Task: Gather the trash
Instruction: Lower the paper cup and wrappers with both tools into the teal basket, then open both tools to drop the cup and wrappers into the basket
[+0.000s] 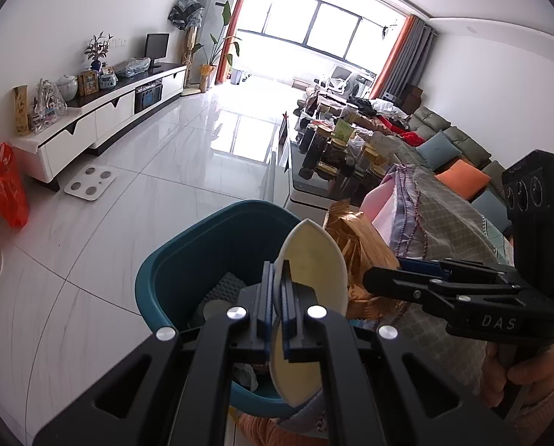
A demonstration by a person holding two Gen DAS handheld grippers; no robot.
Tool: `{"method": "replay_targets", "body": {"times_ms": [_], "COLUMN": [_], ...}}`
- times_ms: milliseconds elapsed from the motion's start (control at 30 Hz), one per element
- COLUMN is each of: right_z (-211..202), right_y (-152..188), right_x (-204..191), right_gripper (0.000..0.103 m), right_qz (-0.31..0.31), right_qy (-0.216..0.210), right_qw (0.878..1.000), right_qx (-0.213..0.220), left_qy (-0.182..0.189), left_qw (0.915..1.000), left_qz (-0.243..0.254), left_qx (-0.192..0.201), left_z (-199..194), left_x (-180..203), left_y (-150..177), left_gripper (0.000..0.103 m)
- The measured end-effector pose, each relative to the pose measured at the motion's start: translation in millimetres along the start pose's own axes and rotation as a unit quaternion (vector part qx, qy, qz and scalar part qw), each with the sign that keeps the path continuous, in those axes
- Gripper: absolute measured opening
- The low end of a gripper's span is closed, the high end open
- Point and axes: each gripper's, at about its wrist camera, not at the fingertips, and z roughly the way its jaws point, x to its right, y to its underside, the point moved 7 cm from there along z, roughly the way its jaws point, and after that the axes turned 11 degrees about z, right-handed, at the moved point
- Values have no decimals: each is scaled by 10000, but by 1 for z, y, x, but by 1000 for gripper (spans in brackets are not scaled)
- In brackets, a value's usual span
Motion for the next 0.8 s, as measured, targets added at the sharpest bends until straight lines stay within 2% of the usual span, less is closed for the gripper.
{"method": "replay_targets", "body": {"times_ms": [800], "right_z": [27], "right_y": [-2], "right_x": [1], "right_gripper": [43], "right_qz": [77], "right_qy": [163], "right_qw": [9994], "right_qx": [-303], "left_qy": [-63], "left_qw": [9992], "left_qz": [-210], "left_qx": [-337], "left_z": [27], "left_x": [-14], "left_y": [14], "left_gripper": [5]}}
